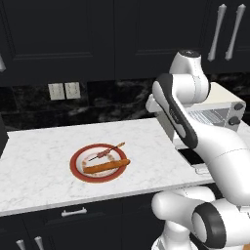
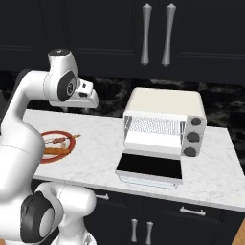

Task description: Pick up the kebab skewer and baguette bread, and place them inside the toaster oven. Close the toaster oven door and start by setting the timer.

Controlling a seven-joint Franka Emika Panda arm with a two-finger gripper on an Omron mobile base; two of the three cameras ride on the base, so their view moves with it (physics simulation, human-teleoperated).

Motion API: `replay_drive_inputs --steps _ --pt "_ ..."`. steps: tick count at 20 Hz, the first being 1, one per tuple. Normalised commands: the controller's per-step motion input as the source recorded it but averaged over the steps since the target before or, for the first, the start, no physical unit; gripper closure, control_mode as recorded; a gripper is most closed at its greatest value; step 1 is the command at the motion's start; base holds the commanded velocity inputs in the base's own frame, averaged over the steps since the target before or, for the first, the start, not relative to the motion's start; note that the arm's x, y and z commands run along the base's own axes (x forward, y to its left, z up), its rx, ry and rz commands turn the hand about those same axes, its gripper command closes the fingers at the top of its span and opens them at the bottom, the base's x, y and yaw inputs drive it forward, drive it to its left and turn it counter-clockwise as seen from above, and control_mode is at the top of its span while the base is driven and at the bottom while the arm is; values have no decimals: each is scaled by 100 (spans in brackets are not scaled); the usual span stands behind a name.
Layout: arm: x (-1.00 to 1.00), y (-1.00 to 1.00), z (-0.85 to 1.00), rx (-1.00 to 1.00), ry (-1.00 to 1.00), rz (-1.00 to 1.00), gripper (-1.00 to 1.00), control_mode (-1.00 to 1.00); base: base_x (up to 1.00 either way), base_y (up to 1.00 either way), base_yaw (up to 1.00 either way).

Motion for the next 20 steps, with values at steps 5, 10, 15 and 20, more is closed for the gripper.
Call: replay_drive_inputs --steps 5,10,15,20 --pt "0 0 -1 0 1 0 -100 -100 0 0 0" --pt "-12 -15 -12 -5 -9 9 -100 -100 0 0 0" --pt "-20 -53 -4 0 -23 40 -100 -100 0 0 0" --pt "-11 -57 -2 4 -27 29 -100 -100 0 0 0"
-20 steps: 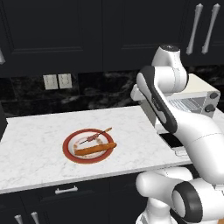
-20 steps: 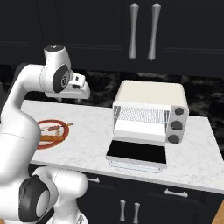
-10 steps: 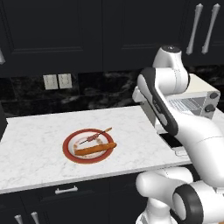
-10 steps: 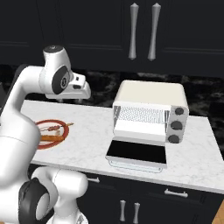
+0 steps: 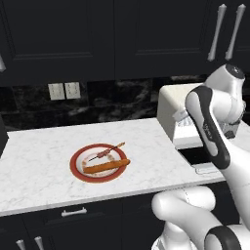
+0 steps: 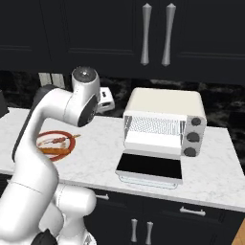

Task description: Pick up the kebab skewer and baguette bread, and place them inside the toaster oven. Close the toaster oven door and start by setting the timer.

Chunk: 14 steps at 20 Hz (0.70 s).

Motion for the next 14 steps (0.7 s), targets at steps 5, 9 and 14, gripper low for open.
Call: replay_drive_inputs --steps 5,9,14 --pt "-15 -54 -5 0 -22 17 -100 -100 0 0 0" --pt "-12 -68 -8 5 -28 23 -100 -100 0 0 0" --pt "0 -41 -27 2 -27 18 -100 -100 0 0 0"
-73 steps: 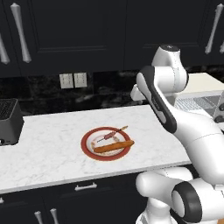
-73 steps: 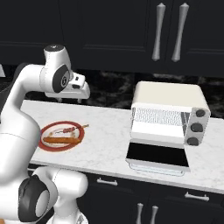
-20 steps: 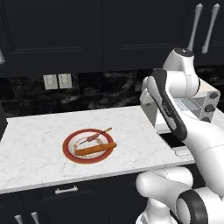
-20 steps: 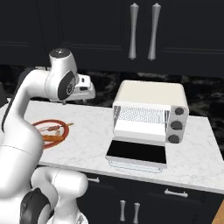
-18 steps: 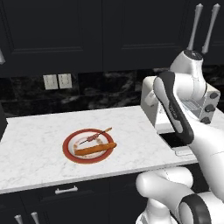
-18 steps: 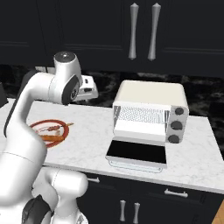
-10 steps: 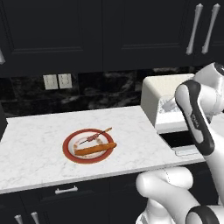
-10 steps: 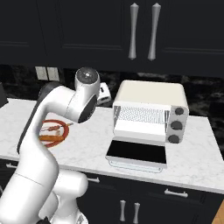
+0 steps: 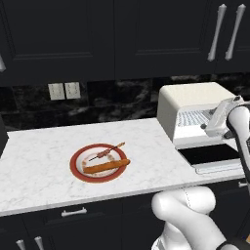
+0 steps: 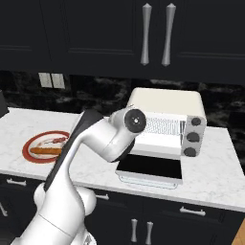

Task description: Pick up the kebab skewer and baguette bread, and place them inside the toaster oven. Close the toaster oven door and start by setting the timer.

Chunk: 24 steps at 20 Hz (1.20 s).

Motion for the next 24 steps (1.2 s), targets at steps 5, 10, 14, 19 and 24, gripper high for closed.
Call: replay_drive_inputs --steps 5,10,14,19,24 --pt "0 -47 -22 1 -22 10 -100 -100 0 0 0" --pt "17 -43 -14 7 1 4 -100 -100 0 0 0" --pt "34 -27 -14 0 11 0 -100 -100 0 0 0" --pt "20 -31 -27 1 3 2 -100 -100 0 0 0" --pt "16 -15 -34 0 -7 1 -100 -100 0 0 0"
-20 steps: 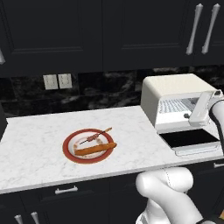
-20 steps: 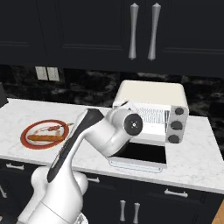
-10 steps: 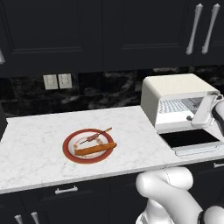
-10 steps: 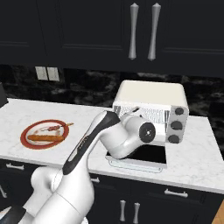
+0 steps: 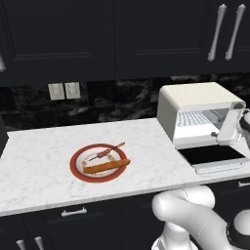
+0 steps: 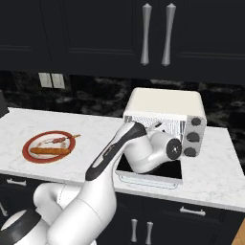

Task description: Pick up the kebab skewer and baguette bread, and place them inside the toaster oven. Close the toaster oven door and start by setting the timer.

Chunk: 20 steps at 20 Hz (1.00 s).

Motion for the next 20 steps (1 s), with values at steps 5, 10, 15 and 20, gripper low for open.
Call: replay_drive_inputs --steps 5,10,15,20 --pt "32 -8 -30 0 -4 0 -100 -100 0 0 0" --pt "34 -17 -17 0 0 0 -100 -100 0 0 0" --pt "35 -14 -11 0 -4 0 -100 -100 0 0 0" --pt "31 -9 -13 0 -5 0 -100 -100 0 0 0"
